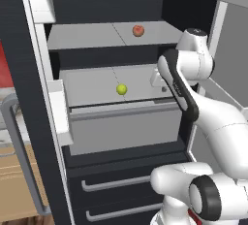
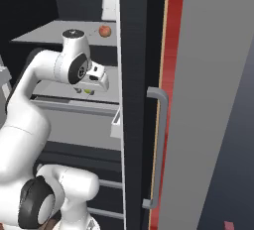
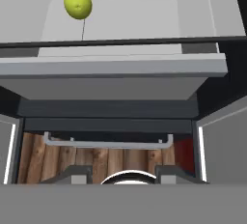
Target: Pick the peach and pear from the fridge and place them inside the tupperware on the counter.
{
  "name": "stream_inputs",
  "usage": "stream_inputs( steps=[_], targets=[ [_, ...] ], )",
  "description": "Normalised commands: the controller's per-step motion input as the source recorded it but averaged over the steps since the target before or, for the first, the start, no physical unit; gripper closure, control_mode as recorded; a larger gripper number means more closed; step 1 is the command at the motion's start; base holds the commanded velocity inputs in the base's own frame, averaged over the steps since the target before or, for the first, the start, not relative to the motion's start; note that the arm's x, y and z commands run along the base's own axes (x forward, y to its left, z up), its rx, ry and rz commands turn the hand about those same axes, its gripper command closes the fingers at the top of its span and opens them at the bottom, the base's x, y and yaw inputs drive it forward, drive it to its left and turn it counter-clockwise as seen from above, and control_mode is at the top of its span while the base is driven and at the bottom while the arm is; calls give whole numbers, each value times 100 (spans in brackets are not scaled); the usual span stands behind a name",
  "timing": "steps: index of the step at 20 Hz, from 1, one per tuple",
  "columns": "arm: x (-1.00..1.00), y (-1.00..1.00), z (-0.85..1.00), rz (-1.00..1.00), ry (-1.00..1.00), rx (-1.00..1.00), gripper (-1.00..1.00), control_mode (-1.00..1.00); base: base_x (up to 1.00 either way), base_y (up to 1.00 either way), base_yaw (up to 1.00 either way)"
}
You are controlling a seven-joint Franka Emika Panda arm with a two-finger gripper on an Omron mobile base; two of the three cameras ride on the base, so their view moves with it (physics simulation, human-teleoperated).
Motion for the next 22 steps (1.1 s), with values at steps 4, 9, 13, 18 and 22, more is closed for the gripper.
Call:
stream_inputs(
  steps=[4, 9, 13, 18, 22],
  targets=[
    [-36, 0, 3, 0, -11, 0, -100, -100, 0, 0, 0],
    [-36, 0, 44, 0, -34, -1, -100, -100, 0, 0, 0],
    [-6, 0, 73, 0, -32, 0, -100, -100, 0, 0, 0],
    [0, 0, 65, 0, -13, 0, -100, -100, 0, 0, 0],
    [12, 0, 75, 0, -4, 0, -100, -100, 0, 0, 0]
  ],
)
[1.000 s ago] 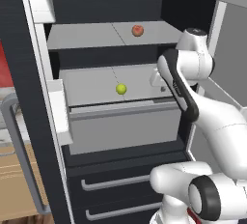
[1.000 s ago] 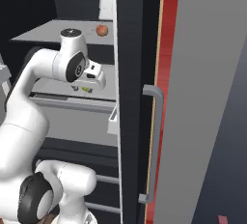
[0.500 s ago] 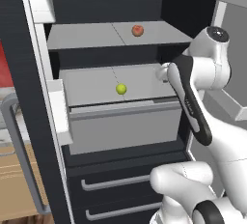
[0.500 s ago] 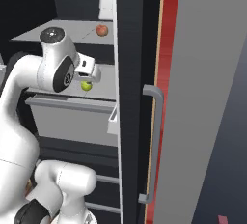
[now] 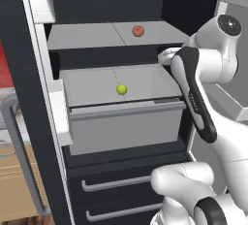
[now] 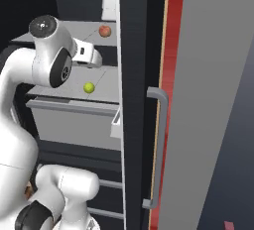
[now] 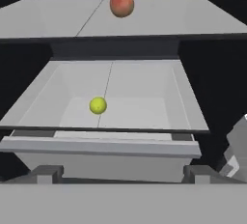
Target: Pick the peach and pear from the fridge and place them inside the tupperware on the counter.
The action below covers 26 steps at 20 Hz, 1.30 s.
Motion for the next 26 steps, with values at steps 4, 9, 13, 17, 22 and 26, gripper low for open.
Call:
stream_inputs(
  steps=[4, 9, 13, 17, 22, 26],
  targets=[
    [28, 0, 66, 0, 0, 0, -100, -100, 0, 0, 0],
    [46, 0, 27, 0, 0, 0, -100, -100, 0, 0, 0],
    [65, 2, 0, 0, 6, 0, -100, -100, 0, 0, 0],
    [74, 6, -4, 0, 2, 0, -100, -100, 0, 0, 0],
    [83, 17, -7, 0, 1, 0, -100, -100, 0, 0, 0],
    [77, 14, -15, 0, 0, 0, -100, -100, 0, 0, 0]
  ],
)
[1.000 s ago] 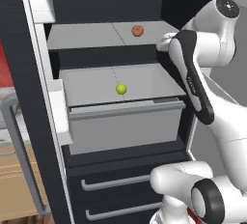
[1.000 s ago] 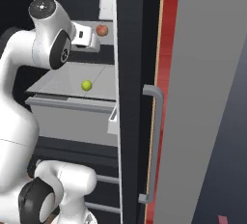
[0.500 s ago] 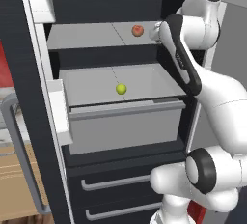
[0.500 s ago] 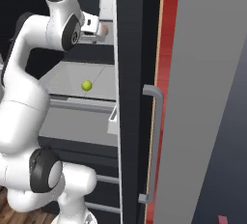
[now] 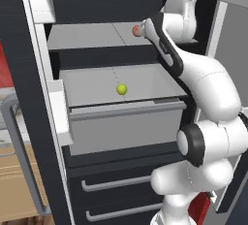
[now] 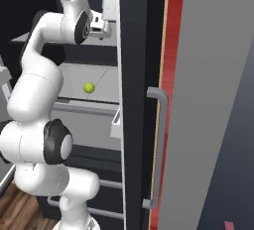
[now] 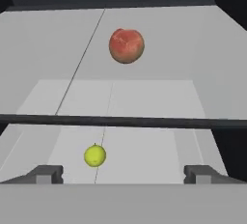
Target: Pick the peach and pear from the fridge and place them inside the tupperware on the counter.
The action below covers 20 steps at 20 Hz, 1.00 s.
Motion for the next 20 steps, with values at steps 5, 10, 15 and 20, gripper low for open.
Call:
stream_inputs(
  steps=[5, 10, 15, 20],
  targets=[
    [72, 4, -14, 0, 0, 0, -100, -100, 0, 0, 0],
    [65, 0, -12, 0, 0, 0, -100, -100, 0, 0, 0],
    [68, 0, -13, 0, -1, 0, -100, -100, 0, 0, 0],
    [72, 0, -16, 0, -6, 0, -100, -100, 0, 0, 0]
  ],
)
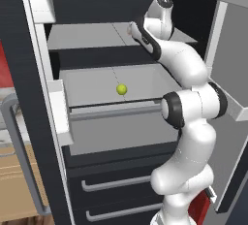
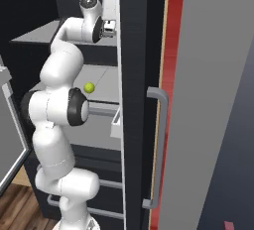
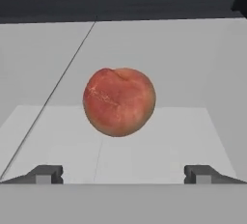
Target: Pick the peach and pear from the fridge and place them inside the tupperware on the counter.
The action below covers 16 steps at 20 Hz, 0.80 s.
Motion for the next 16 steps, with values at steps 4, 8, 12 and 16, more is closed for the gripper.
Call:
stream_inputs(
  steps=[4, 8, 12, 16],
  targets=[
    [73, 0, -12, 0, -9, -1, -100, -100, 0, 0, 0],
    [74, 1, -8, 0, -10, -1, -100, -100, 0, 0, 0],
    [72, 3, -6, 0, -5, 0, -100, -100, 0, 0, 0],
    [36, 9, -14, -2, 2, 0, 100, -100, 0, 0, 0]
  ],
)
